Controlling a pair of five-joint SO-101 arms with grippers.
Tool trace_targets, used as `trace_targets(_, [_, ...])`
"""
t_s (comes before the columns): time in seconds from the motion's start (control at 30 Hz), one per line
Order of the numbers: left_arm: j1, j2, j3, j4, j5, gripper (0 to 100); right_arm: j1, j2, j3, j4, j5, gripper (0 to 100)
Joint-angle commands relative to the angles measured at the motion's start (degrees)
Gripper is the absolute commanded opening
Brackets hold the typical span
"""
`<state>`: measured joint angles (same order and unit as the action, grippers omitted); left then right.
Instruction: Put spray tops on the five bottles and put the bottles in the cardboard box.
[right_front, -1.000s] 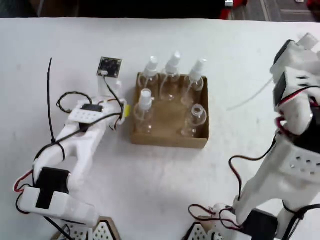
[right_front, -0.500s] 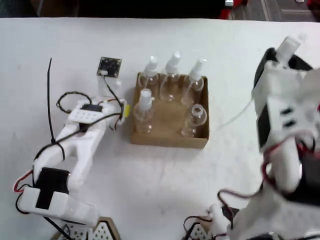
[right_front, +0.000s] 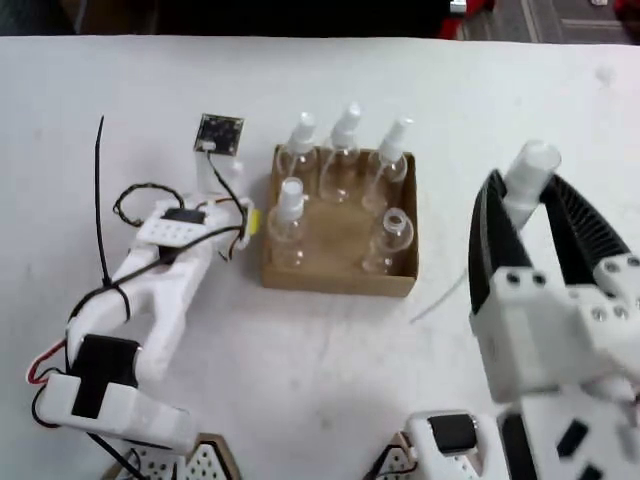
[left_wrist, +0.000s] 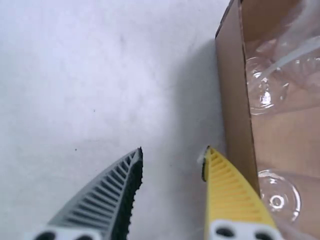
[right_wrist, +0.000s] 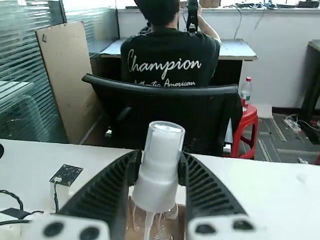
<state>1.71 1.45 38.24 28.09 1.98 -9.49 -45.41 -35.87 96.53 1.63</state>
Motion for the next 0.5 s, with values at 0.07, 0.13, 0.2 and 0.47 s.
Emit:
trace_targets(0.07, [0.5,-0.3,-3.5,-1.4,-0.5,19,-5.2,-1.2,3.3,1.2,6.5,1.6])
trace_targets(0.13, [0.5,-0.3,-3.4,-1.4,-0.5,19,-5.7,-1.2,7.1,1.2,8.0,1.6])
trace_targets(0.2, [0.5,-0.3,-3.4,-1.4,-0.5,19,-5.6,-1.2,11.2,0.5,9.5,1.6])
trace_targets(0.47, [0.5,-0.3,-3.5,-1.4,-0.5,19,-5.7,-7.3,21.7,-6.2,11.3,1.6])
